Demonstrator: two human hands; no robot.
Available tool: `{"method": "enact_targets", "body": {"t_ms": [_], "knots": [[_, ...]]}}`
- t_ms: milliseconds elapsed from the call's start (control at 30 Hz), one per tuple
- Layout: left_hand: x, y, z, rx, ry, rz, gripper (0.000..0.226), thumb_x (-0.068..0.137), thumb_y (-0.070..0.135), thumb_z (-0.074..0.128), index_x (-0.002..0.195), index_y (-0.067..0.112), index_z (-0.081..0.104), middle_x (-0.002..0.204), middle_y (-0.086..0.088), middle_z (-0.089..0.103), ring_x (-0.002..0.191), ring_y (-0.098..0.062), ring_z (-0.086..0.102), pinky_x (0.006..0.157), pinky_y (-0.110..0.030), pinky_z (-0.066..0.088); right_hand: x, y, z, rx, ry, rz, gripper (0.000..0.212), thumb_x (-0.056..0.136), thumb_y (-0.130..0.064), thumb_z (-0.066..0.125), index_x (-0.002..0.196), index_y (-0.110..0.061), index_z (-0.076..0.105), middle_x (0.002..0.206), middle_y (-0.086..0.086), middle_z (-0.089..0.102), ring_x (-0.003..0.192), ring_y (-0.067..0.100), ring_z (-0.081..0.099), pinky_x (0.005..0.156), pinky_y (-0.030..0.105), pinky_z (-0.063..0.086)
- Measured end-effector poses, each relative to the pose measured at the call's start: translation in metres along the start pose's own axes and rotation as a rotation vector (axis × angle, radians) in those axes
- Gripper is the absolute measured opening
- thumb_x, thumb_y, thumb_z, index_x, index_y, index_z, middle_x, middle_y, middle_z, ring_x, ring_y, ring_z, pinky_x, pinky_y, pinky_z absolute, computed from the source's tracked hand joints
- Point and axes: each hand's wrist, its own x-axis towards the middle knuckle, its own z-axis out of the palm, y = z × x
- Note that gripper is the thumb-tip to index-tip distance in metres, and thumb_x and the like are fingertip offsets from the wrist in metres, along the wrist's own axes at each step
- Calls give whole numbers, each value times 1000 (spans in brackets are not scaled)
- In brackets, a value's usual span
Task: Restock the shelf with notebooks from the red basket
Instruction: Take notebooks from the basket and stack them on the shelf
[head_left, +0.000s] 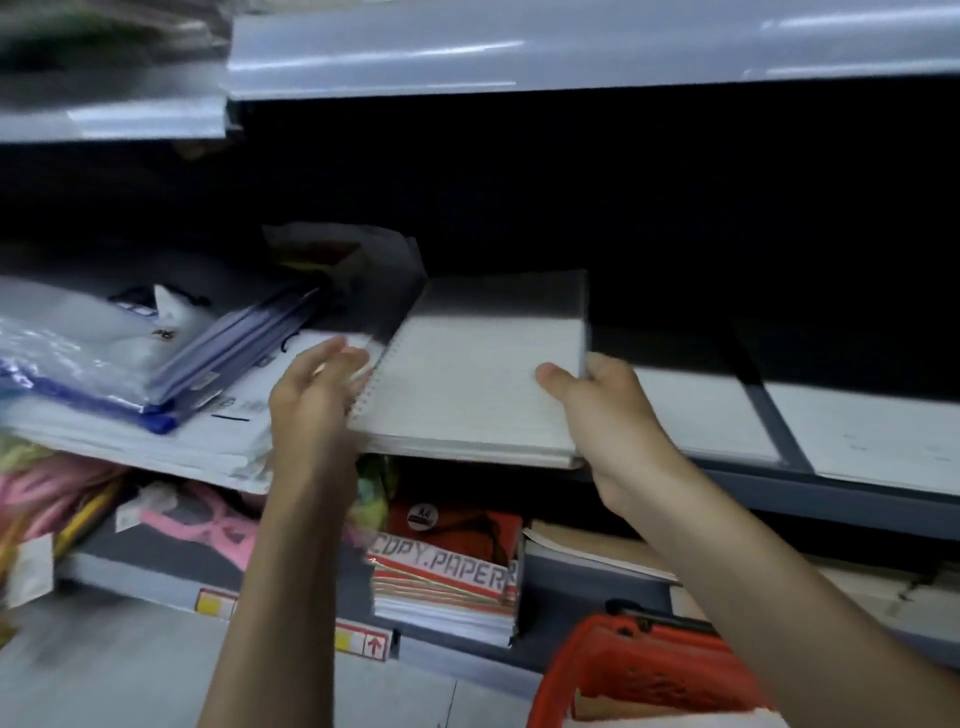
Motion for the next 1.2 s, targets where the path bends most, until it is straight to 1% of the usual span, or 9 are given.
{"method": "enact_targets", "body": {"t_ms": [100, 167, 267, 367, 500, 633, 800, 967, 1200], "knots": [[7, -15, 1, -81, 161, 21, 21, 92, 10, 53, 113, 12, 57, 98, -9, 64, 85, -13, 65, 85, -25, 50, 10, -1, 13, -108, -4, 22, 15, 96, -29, 58, 101, -14, 59, 93, 0, 65, 82, 16, 62, 64, 27, 49], [11, -23, -3, -94, 146, 13, 20, 94, 10, 51, 114, 13, 54, 99, -10, 63, 93, -18, 64, 90, -27, 50, 6, 5, 15, -152, -17, 41, 5, 95, -25, 58, 95, -22, 54, 91, -8, 60, 78, 6, 56, 61, 22, 44], [16, -26, -16, -60, 19, -45, 24, 99, 11, 44, 119, 8, 55, 104, -9, 68, 109, -21, 65, 90, -24, 49, -11, 15, 9, -264, -70, -34, 40, 89, -28, 64, 127, -25, 51, 122, -12, 62, 102, 8, 59, 86, 26, 48], [12, -30, -31, 163, -164, -8, 31, 101, 25, 41, 123, 17, 62, 117, 2, 69, 114, -8, 62, 93, -24, 44, -33, 22, 5, -581, -147, -122, 82, 85, -41, 71, 152, -25, 27, 145, -12, 36, 120, 2, 41, 97, 15, 29], [9, -35, -41, 350, -282, 20, 38, 100, 47, 34, 129, 38, 58, 131, 21, 59, 125, 1, 50, 93, -26, 37, -45, 29, 10, -807, -151, -239, 90, 86, -41, 70, 156, -27, 14, 161, -6, 10, 147, 12, 17, 114, 22, 20], [5, -29, -32, 411, -300, 31, 49, 102, 52, 24, 141, 33, 48, 143, 18, 48, 133, -2, 40, 114, -34, 28, -34, 28, 13, -810, -91, -282, 78, 89, -34, 70, 153, -18, 28, 155, 2, 33, 140, 16, 34, 108, 20, 29], [4, -28, -22, 448, -272, 69, 44, 104, 46, 25, 141, 33, 45, 141, 16, 46, 130, -5, 39, 109, -34, 29, -14, 28, 19, -838, 23, -297, 67, 88, -35, 70, 143, -11, 43, 128, 8, 59, 119, 24, 55, 97, 31, 49], [8, -31, -19, 533, -283, 105, 41, 104, 28, 37, 146, 30, 37, 147, 4, 41, 126, -7, 35, 101, -29, 29, -6, 26, 31, -884, 113, -312, 54, 82, -47, 74, 121, -16, 55, 101, 7, 67, 99, 28, 62, 77, 40, 57], [12, -36, -13, 770, -272, 183, 45, 104, 23, 37, 149, 26, 30, 147, -12, 41, 133, -28, 40, 109, -42, 33, -3, 25, 32, -942, 148, -316, 62, 82, -47, 73, 126, -12, 49, 104, 10, 67, 98, 29, 63, 76, 37, 57]]}}
